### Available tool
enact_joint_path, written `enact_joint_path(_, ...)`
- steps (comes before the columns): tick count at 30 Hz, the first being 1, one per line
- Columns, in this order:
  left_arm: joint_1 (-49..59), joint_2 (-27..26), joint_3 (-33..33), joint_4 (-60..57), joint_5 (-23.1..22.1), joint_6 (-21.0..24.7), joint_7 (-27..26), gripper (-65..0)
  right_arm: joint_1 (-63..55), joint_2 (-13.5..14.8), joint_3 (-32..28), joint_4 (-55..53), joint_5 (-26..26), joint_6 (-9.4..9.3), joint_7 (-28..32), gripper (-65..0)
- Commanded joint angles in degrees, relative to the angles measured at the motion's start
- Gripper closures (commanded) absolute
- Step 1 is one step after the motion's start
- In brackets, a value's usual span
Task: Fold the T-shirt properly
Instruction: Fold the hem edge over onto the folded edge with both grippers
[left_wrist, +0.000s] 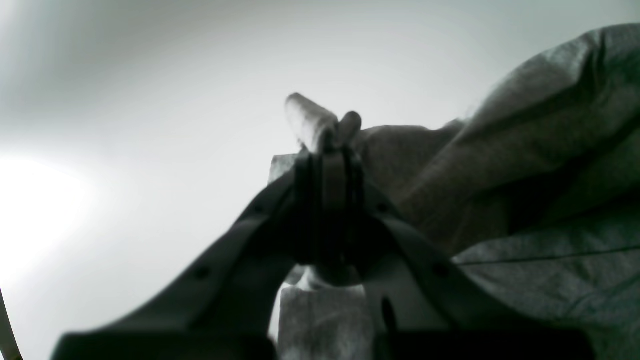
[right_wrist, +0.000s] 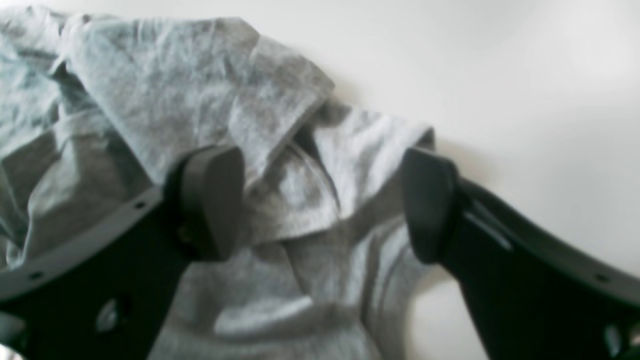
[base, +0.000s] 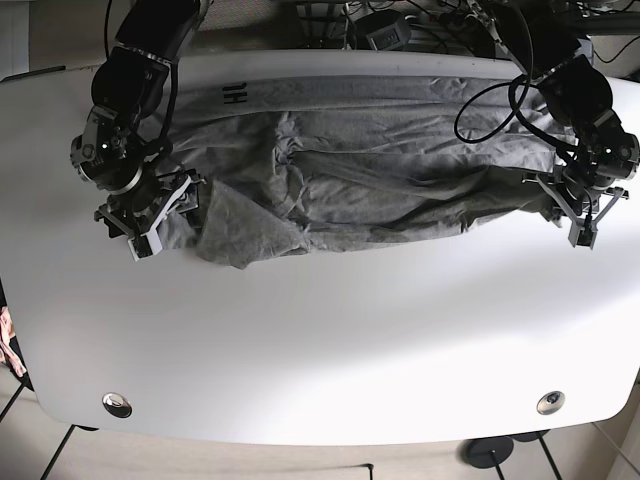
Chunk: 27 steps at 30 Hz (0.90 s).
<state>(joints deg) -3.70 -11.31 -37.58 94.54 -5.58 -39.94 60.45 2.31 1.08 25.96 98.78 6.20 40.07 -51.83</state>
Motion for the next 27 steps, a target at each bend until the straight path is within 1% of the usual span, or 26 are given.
enact_joint_path(1,-1.00,-0.95,-0.09,1.06,-0.53,-0.06,-0.97,0.0,3.72,0.28,0.20,-4.06,0.53,-0.07,-1.31,-48.7)
enact_joint_path(3,-1.09,-0.86,0.00,1.06,-0.53,-0.06,-0.97,0.0,5.21,-0.25,0.20,-7.84,1.58,-0.07,-2.01,-47.2)
enact_joint_path(8,-1.09,-0.86,0.00,1.06,-0.53,-0.06,-0.97,0.0,7.41,0.02,0.20,-17.33,8.79,-0.07,-2.10,-46.8)
enact_joint_path(11,-1.00,-0.86,0.00,1.06,-0.53,-0.06,-0.97,0.0,8.73,0.02,0.20,-18.83,11.87,-0.07,-2.19,-46.8)
enact_joint_path(17,-1.09,-0.86,0.00,1.06,-0.44,-0.06,-0.97,0.0,11.19,-0.25,0.11,-24.36,12.13,-0.07,-2.19,-46.8)
enact_joint_path(20,-1.09,-0.86,0.00,1.06,-0.44,-0.06,-1.06,0.0,11.98,-0.42,0.11,-24.98,12.13,-0.07,-2.10,-46.6)
enact_joint_path(23,-1.09,-0.86,0.00,0.97,-0.44,-0.06,-1.06,0.0,12.07,-1.74,0.11,-24.80,12.13,-0.07,-2.10,-46.5)
enact_joint_path(24,-1.09,-0.86,0.00,0.97,-0.44,-0.06,-1.06,0.0,12.51,-1.74,0.02,-24.72,12.13,-0.07,-2.10,-46.5)
enact_joint_path(25,-1.09,-0.86,0.00,0.97,-0.44,-0.06,-1.06,0.0,12.68,-1.92,0.02,-24.89,12.13,-0.07,-2.10,-45.2)
enact_joint_path(26,-1.09,-0.86,0.00,0.97,-0.44,-0.06,-1.06,0.0,12.68,-1.92,0.02,-24.98,12.13,-0.07,-2.01,-41.1)
enact_joint_path(27,-1.09,-0.86,0.00,0.97,-0.44,-0.06,-1.06,0.0,12.68,-2.00,0.02,-25.07,12.13,-0.07,-1.75,-33.9)
